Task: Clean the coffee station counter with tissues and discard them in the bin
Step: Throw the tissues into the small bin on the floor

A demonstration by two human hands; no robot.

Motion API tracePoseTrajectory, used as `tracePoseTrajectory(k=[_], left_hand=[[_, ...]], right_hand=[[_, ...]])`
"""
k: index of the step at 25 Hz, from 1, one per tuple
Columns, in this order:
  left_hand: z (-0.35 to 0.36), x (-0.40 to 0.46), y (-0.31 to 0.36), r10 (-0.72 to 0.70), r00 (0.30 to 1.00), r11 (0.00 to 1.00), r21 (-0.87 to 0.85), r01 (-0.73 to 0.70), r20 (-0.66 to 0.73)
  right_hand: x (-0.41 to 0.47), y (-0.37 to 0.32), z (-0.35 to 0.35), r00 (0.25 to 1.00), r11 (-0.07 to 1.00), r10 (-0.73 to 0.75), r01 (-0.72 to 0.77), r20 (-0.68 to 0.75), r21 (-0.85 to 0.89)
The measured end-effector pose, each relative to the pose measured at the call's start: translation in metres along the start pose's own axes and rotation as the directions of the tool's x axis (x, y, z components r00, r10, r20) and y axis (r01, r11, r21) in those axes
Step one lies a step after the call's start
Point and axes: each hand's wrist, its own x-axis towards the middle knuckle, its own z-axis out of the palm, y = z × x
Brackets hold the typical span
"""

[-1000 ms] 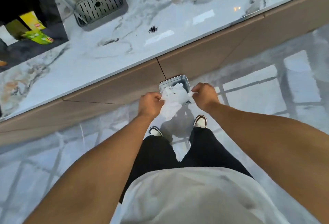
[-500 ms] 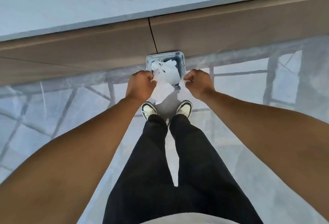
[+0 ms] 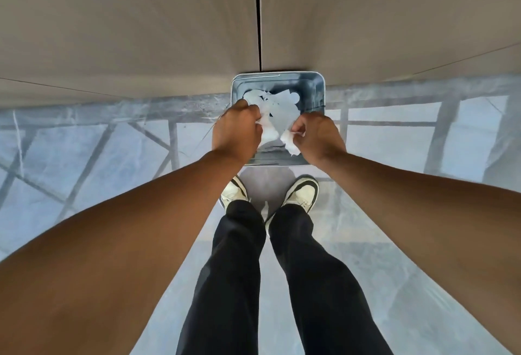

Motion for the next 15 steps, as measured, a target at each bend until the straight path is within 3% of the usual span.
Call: tracePoseTrajectory(k=[5, 10, 15], left_hand=[[0.023, 0.006, -0.007, 0.037, 0.997, 0.982, 0.185, -0.048, 0.06], [0.01, -0.002, 0.0, 0.055, 0.987, 0.976, 0.199, -0.084, 0.148], [-0.046, -0.015, 0.019, 0.107, 0.98, 0.967, 0.211, -0.142, 0.169]], right_hand=[[0.015, 0.002, 0.022, 0.999, 0.998, 0.049, -0.049, -0.022, -0.039], [0.001, -0.009, 0.01, 0.999, 0.999, 0.036, -0.036, -0.012, -0.041], [-0.024, -0.029, -0.034, 0.999, 0.998, -0.051, 0.051, 0.013, -0.029]])
